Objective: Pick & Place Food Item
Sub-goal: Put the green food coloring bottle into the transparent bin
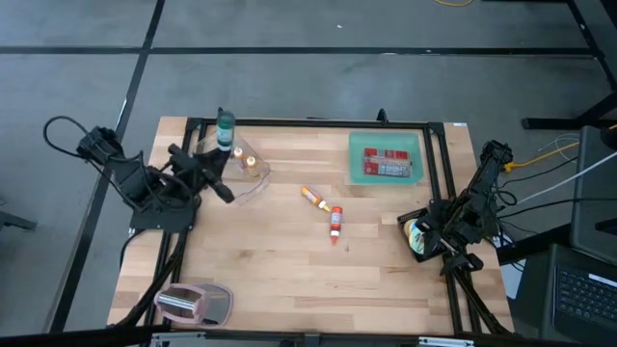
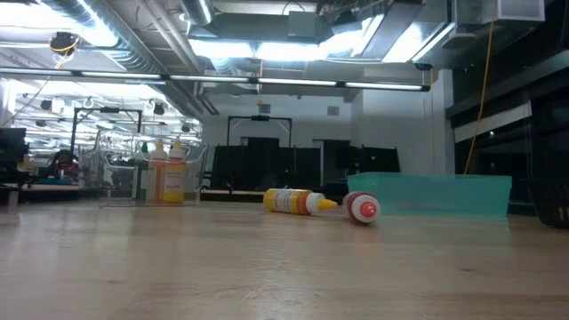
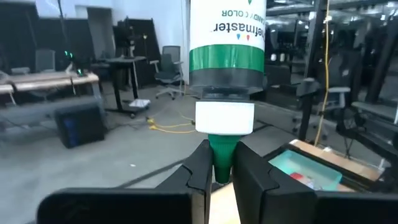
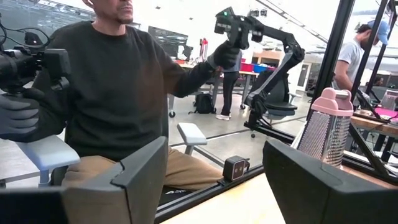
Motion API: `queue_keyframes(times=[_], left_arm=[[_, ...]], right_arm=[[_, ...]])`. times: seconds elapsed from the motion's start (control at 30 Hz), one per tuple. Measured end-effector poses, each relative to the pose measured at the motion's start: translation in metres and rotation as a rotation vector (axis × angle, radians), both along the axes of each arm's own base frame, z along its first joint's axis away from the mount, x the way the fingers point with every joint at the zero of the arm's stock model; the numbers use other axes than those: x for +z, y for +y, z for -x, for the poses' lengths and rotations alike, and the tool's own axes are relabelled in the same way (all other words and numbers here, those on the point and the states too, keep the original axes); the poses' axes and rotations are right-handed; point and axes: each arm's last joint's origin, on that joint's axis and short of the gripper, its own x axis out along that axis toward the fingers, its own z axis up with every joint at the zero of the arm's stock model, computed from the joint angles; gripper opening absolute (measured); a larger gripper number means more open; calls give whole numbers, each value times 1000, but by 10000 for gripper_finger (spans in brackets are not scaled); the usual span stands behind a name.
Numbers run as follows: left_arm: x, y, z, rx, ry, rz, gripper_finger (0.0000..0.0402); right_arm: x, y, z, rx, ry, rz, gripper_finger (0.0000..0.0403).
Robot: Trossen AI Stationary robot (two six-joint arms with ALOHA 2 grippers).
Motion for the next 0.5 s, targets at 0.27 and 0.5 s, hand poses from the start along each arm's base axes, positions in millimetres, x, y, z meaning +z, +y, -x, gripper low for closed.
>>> queue_keyframes(times=[0.27, 0.5], left_arm=[[-19, 8, 12, -120, 287, -134, 33], [-2, 13, -14, -209, 653, -379, 33]], right_arm=[[0, 0, 0, -1, -8, 5, 259], [0, 0, 0, -2, -12, 8, 259]])
